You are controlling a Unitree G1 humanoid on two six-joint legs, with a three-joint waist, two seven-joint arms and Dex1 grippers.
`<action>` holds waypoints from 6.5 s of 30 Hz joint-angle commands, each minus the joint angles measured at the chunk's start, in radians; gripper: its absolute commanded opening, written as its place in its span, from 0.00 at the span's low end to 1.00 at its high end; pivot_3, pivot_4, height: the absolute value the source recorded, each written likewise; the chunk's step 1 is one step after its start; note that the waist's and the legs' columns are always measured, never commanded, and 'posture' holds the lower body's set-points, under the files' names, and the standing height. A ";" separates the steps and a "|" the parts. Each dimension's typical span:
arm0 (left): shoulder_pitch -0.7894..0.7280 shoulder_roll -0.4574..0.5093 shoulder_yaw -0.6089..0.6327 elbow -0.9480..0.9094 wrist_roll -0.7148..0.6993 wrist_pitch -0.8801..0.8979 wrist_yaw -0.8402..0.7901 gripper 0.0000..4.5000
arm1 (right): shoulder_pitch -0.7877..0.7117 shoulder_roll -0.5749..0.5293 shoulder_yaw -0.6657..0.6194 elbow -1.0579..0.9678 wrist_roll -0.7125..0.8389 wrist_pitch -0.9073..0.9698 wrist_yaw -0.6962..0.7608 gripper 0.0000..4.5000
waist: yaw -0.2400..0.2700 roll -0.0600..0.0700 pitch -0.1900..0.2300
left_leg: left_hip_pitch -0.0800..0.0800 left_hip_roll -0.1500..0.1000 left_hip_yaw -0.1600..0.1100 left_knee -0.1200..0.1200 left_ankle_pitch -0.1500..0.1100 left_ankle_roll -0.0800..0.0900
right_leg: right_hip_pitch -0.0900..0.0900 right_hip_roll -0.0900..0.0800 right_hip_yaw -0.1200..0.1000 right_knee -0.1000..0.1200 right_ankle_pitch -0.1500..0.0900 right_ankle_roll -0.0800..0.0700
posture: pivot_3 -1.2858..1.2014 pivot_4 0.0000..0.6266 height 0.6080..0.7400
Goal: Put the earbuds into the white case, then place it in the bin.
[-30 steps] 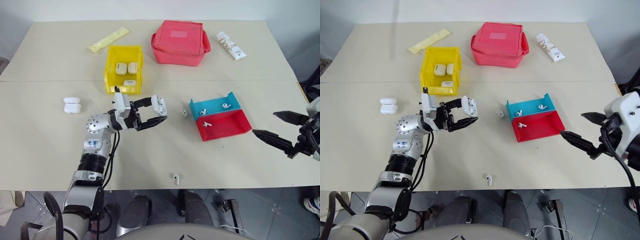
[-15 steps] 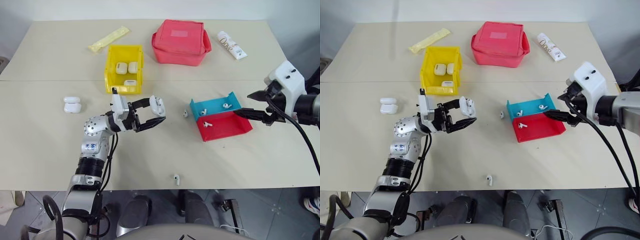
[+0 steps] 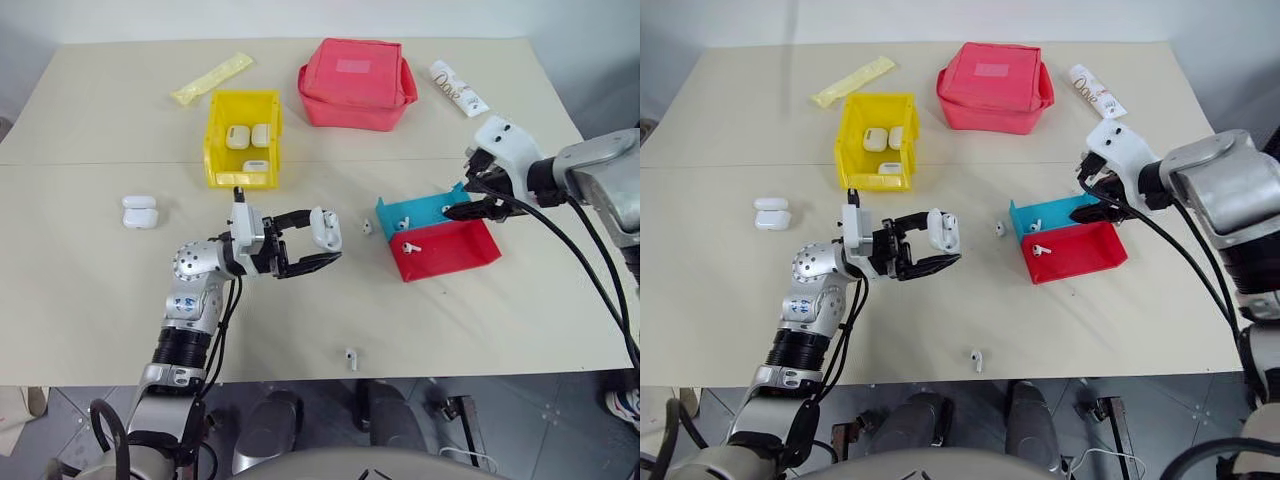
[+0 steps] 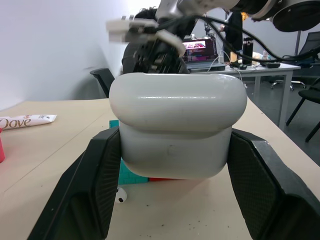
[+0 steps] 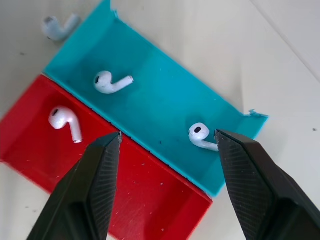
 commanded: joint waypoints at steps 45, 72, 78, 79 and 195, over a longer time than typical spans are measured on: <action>0.146 0.006 -0.004 -0.189 -0.010 0.014 0.131 0.62 | -0.282 0.355 0.095 0.798 -0.653 -0.563 0.265 0.56 | -0.019 0.002 -0.001 | 0.001 0.000 0.000 -0.002 0.001 -0.002 | -0.001 0.001 0.000 0.002 -0.001 -0.001 | 0.52 0.24 1.00; 0.105 0.016 0.001 -0.164 -0.012 0.035 0.138 0.62 | -0.180 0.371 -0.065 0.544 -0.581 -0.497 0.304 0.56 | -0.039 0.003 0.000 | 0.001 0.000 -0.001 -0.002 0.001 -0.002 | -0.001 0.001 -0.001 0.003 -0.001 -0.001 | 0.52 0.24 1.00; 0.082 0.031 0.005 -0.158 -0.019 0.050 0.124 0.62 | -0.169 0.390 -0.087 0.523 -0.563 -0.467 0.261 0.56 | -0.038 0.003 0.000 | 0.001 0.000 -0.001 -0.002 0.001 -0.002 | -0.001 0.001 -0.001 0.003 -0.001 -0.002 | 0.52 0.24 1.00; 0.078 0.035 0.006 -0.155 -0.019 0.051 0.122 0.62 | -0.170 0.393 -0.093 0.521 -0.558 -0.466 0.253 0.56 | -0.038 0.003 0.000 | 0.001 0.000 -0.001 -0.002 0.001 -0.002 | -0.001 0.001 -0.001 0.003 -0.001 -0.002 | 0.52 0.24 1.00; 0.106 0.071 0.019 -0.213 -0.021 0.068 0.144 0.62 | -0.118 0.395 -0.001 0.428 -0.495 -0.367 0.320 0.29 | -0.039 0.003 -0.001 | 0.002 0.000 -0.001 -0.002 0.001 -0.002 | -0.001 0.001 -0.001 0.004 -0.001 -0.002 | 0.52 0.24 1.00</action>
